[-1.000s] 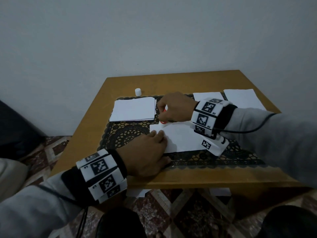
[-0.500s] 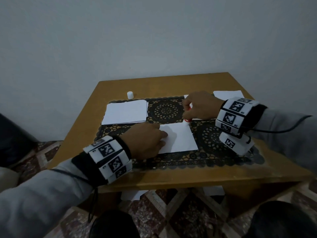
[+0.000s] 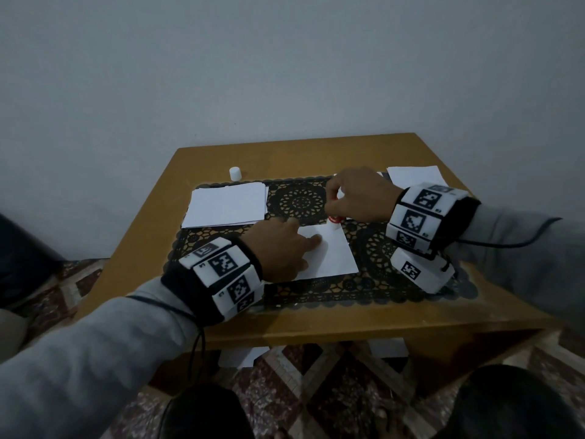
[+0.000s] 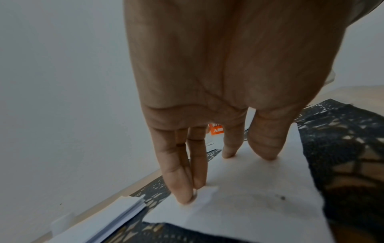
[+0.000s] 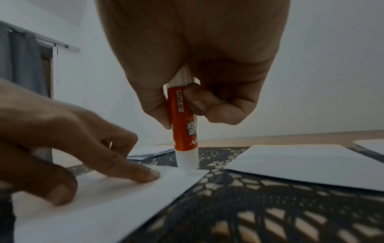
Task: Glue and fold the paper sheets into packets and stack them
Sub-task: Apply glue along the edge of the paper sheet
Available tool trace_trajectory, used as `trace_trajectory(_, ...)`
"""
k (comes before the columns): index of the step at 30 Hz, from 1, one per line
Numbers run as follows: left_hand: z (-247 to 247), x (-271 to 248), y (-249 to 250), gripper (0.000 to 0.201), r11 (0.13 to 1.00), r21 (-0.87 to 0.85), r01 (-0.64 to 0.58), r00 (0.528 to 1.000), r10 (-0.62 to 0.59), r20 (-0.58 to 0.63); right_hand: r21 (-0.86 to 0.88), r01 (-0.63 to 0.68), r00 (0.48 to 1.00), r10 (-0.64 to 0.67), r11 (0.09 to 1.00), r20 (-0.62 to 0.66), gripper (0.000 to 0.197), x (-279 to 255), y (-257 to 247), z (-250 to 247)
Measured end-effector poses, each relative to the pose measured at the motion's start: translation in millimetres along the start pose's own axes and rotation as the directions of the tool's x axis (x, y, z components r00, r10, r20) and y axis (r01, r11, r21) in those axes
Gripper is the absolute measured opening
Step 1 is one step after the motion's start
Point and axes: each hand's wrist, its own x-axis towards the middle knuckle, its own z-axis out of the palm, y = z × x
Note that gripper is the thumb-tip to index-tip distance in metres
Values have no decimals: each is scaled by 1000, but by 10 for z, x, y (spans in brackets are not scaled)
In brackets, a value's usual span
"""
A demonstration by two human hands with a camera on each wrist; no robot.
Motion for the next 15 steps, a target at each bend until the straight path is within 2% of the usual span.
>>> trace_trajectory(6, -15, 13, -25, 59, 1000, -5, -5, 1000, 5, 3, 66, 1, 999, -3, 998, 35, 17, -11, 33, 66)
trace_trajectory(15, -9, 33, -16, 59, 1000, -19, 15, 1000, -15, -3, 128, 7, 995, -20, 992, 100, 22, -348, 23, 58)
